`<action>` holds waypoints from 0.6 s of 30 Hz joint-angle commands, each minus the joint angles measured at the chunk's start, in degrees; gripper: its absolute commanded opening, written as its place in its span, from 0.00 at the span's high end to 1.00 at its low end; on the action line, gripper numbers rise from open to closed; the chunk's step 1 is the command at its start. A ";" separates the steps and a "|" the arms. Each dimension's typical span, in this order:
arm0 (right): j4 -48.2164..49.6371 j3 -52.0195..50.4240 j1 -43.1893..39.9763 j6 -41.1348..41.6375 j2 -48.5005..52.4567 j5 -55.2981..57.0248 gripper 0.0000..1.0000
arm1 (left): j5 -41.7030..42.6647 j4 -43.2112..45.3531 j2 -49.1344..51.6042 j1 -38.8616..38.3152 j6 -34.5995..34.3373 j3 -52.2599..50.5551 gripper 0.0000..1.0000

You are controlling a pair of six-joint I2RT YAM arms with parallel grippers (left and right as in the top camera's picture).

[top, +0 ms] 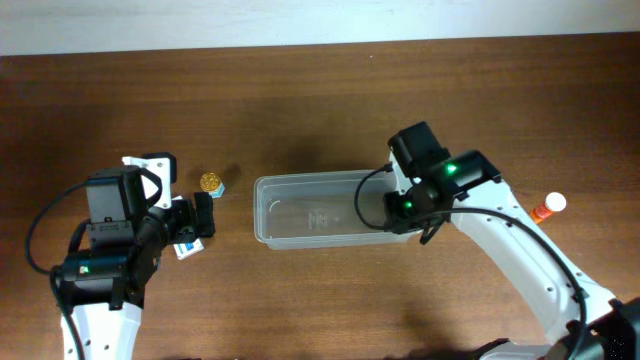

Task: Pack container
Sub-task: 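Place the Woods bottle into the container beside the white bottle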

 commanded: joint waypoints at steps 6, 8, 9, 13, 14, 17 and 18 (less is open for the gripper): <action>2.54 -0.50 -0.17 0.72 1.42 0.31 0.57 | 0.83 0.13 0.02 0.17 -0.39 1.20 0.01; 2.84 -0.48 -0.17 0.72 1.42 0.31 0.57 | 0.83 0.13 0.02 0.17 -0.37 1.20 0.01; 2.89 -0.48 -0.15 0.74 1.42 0.31 0.57 | 0.83 0.13 0.02 0.17 -0.37 1.20 0.01; 2.62 0.20 -0.15 0.72 1.38 0.33 0.57 | 0.83 0.11 0.04 0.17 -0.37 1.20 0.01; 2.43 0.70 -0.17 0.72 1.31 0.33 0.57 | 0.83 0.13 0.02 0.17 -0.37 1.20 0.01; 1.01 3.52 -0.17 0.87 0.66 0.81 0.57 | 0.83 0.09 0.02 0.17 -0.37 1.20 0.00; -0.24 5.31 -0.17 1.68 0.31 2.36 0.56 | 0.83 0.09 0.02 0.17 -0.37 1.20 0.01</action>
